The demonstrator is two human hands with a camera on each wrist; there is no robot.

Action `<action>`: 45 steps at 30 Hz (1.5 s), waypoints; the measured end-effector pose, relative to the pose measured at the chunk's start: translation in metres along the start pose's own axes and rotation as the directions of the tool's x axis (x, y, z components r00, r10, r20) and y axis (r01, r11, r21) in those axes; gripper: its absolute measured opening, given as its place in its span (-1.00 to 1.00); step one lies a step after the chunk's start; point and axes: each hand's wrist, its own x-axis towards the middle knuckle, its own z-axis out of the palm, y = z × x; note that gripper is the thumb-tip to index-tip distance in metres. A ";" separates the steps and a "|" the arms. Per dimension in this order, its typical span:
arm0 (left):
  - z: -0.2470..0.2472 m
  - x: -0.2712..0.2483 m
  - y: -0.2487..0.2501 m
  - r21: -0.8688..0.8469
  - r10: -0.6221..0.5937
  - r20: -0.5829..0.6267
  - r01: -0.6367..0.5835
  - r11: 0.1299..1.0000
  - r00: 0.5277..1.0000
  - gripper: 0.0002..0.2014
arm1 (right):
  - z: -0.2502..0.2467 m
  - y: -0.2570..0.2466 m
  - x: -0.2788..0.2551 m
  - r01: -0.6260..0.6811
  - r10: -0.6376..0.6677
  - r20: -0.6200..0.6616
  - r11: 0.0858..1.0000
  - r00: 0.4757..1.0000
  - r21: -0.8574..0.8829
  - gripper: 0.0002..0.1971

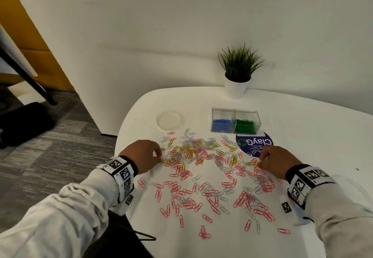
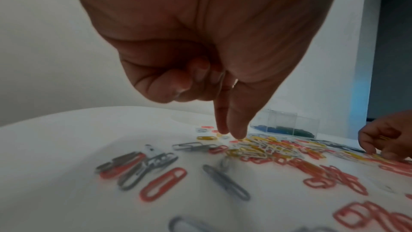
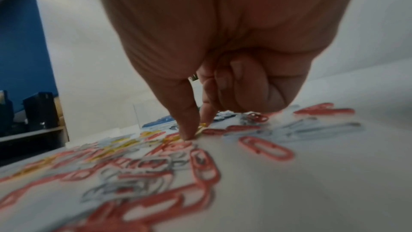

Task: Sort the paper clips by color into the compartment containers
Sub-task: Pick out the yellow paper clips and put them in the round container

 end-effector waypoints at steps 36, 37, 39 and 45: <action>-0.013 -0.028 0.049 -0.219 0.083 0.157 -0.047 0.975 0.984 -0.84 | -0.108 0.037 -0.096 0.072 -0.071 -0.013 0.993 0.997 0.091 -0.84; -0.010 -0.031 0.060 -0.187 0.127 0.150 -0.098 0.977 0.980 -0.84 | -0.111 0.049 -0.104 0.050 -0.050 0.017 0.999 0.999 0.011 -0.85; -0.006 -0.036 0.087 -0.227 0.196 0.143 -0.160 0.961 0.970 -0.88 | -0.110 0.068 -0.113 0.019 -0.010 0.079 0.993 0.997 -0.117 -0.87; -0.004 -0.046 0.162 -0.385 0.376 0.092 -0.315 0.867 0.922 -0.90 | -0.102 0.086 -0.109 -0.030 0.059 0.120 0.973 0.991 -0.229 -0.89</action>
